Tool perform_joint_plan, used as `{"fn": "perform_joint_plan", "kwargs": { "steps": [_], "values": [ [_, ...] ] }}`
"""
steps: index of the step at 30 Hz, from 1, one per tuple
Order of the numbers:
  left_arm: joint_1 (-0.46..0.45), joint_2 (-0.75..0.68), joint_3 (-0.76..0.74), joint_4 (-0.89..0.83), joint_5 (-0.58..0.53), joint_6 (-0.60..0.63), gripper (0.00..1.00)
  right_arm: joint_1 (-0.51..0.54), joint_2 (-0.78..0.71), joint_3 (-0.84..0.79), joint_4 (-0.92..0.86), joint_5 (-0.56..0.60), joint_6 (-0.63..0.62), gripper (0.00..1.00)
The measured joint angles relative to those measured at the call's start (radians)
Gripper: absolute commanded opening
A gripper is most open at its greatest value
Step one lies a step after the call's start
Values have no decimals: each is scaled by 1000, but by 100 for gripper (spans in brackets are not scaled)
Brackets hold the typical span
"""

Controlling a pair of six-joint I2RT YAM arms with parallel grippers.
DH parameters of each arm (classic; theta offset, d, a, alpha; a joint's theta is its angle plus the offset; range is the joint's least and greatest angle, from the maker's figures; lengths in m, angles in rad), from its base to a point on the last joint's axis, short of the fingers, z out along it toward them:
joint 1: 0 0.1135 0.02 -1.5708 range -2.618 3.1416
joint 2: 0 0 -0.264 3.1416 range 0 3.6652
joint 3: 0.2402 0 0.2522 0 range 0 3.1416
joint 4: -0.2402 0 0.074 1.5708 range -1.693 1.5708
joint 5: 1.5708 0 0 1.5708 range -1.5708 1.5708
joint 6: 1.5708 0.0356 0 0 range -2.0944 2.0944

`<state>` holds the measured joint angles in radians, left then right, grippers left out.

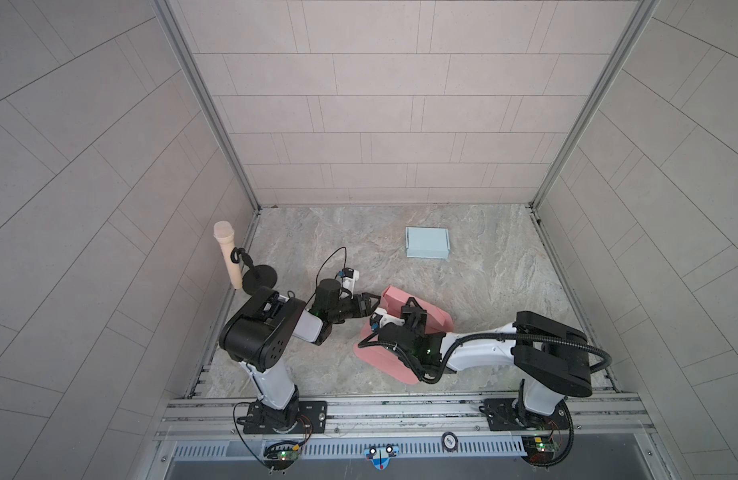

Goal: Fold the paper box

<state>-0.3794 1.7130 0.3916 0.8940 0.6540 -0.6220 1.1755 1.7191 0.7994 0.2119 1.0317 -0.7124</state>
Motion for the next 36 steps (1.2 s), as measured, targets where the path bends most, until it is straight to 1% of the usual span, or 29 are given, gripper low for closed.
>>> {"fn": "perform_joint_plan", "kwargs": {
  "steps": [4, 9, 12, 17, 22, 28, 31, 34, 36],
  "values": [
    [-16, -41, -37, 16, -8, 0, 64, 11, 0, 0, 2, 2, -10, 0],
    [-62, -91, -117, 47, -65, 0, 64, 24, 0, 0, 1, 9, -14, 0],
    [-91, -93, -158, 67, -80, -1, 64, 25, 0, 0, 2, 8, -14, 0],
    [-105, -94, -195, 129, -89, -10, 66, 37, 0, 0, 3, 8, -14, 0],
    [-106, -106, -190, 119, -121, 13, 66, 41, 0, 0, 4, 6, -14, 0],
    [-106, -109, -129, 80, -140, 60, 65, 50, 0, 0, 4, 4, -13, 0],
    [-109, -109, -109, 82, -134, 81, 62, 51, -1, 0, 3, 2, -11, 0],
    [-111, -99, -101, 95, -124, 89, 56, 52, -1, 0, 2, 2, -8, 0],
    [-131, -90, -101, 103, -126, 95, 53, 53, -1, 0, 1, 2, -5, 0]
  ]
}}
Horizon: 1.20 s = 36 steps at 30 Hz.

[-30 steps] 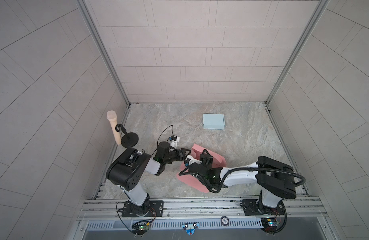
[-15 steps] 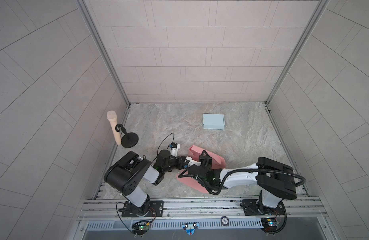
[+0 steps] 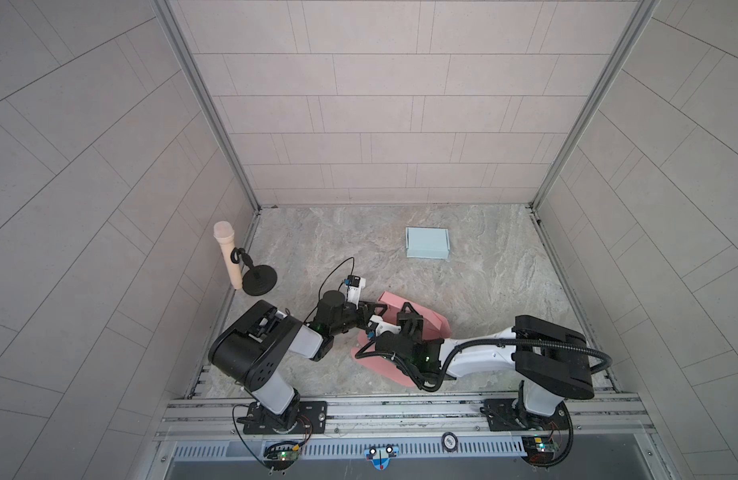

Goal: Fold the paper box

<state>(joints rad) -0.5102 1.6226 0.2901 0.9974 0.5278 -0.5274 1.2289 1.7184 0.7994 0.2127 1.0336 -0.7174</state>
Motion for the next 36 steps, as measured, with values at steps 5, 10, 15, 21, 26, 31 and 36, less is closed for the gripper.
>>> {"fn": "perform_joint_plan", "kwargs": {
  "steps": [5, 10, 15, 21, 26, 31, 36],
  "values": [
    [-43, 11, 0, -16, -48, 21, 44, 6, -2, 1, -14, 2, 19, 0],
    [-74, 10, -1, -30, -115, 51, 38, 16, -2, 6, -33, 5, 36, 0],
    [-86, 7, -1, -35, -153, 79, 34, 19, -2, 13, -49, 6, 50, 0],
    [-101, 7, -1, -38, -183, 117, 26, 30, -2, 31, -94, 6, 94, 4],
    [-122, 7, -4, -34, -219, 149, 19, 39, -3, 68, -167, -2, 162, 14],
    [-150, 3, -13, -29, -241, 172, 14, 56, -27, 91, -243, -66, 257, 27],
    [-179, -12, -16, -45, -261, 195, 12, 58, -84, 93, -327, -158, 378, 44]
  ]
}}
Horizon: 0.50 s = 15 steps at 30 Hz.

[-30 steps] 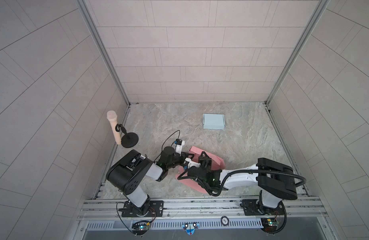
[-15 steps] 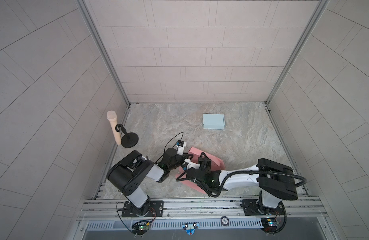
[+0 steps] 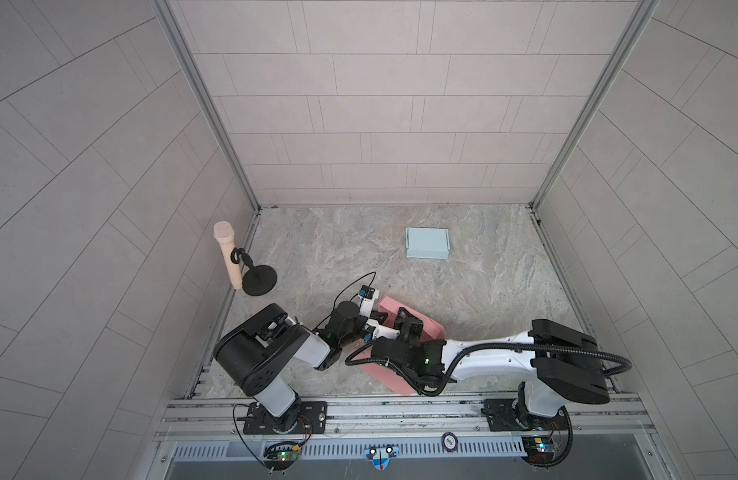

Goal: Fold the paper box

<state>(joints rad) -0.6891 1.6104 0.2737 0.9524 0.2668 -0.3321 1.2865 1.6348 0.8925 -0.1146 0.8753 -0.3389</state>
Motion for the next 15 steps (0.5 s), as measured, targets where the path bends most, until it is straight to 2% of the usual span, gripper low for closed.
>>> {"fn": "perform_joint_plan", "kwargs": {
  "steps": [4, 9, 15],
  "values": [
    [-14, -18, -2, -25, -26, 17, 11, 0, -53, 1, -73, -96, 118, 55],
    [-38, -57, -3, -58, -82, 34, 12, 3, -172, 0, -126, -233, 278, 64],
    [-67, -74, -3, -97, -130, 39, 14, 29, -312, -10, -127, -349, 464, 68]
  ]
}}
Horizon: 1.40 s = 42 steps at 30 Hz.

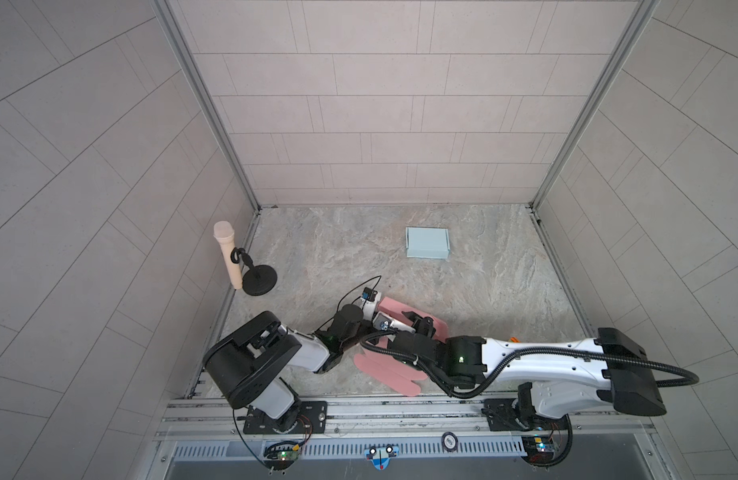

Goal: Fold the paper box

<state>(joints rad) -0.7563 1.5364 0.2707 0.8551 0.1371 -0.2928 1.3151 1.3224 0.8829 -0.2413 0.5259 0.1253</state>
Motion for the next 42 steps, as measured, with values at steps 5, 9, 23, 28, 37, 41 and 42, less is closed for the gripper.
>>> {"fn": "perform_joint_plan", "kwargs": {
  "steps": [5, 9, 23, 28, 37, 41, 42],
  "values": [
    [-41, -24, 0, -39, -40, 14, 15, -103, -143, -63, 17, -109, 159, 64],
    [-59, -24, 1, -47, -64, 22, 15, -266, -171, -79, 43, -225, 289, 63],
    [-96, -47, 11, -99, -128, 47, 16, -382, 82, -78, 172, -525, 484, 62],
    [-99, -46, 13, -100, -149, 51, 20, -420, 105, -100, 253, -598, 537, 57],
    [-101, -39, 29, -84, -163, 58, 31, -439, 143, -120, 302, -673, 588, 51],
    [-101, -30, 51, -83, -166, 59, 30, -444, 143, -120, 301, -680, 591, 50],
    [-100, -22, 56, -82, -166, 60, 27, -446, 143, -120, 301, -680, 590, 49]
  ]
}}
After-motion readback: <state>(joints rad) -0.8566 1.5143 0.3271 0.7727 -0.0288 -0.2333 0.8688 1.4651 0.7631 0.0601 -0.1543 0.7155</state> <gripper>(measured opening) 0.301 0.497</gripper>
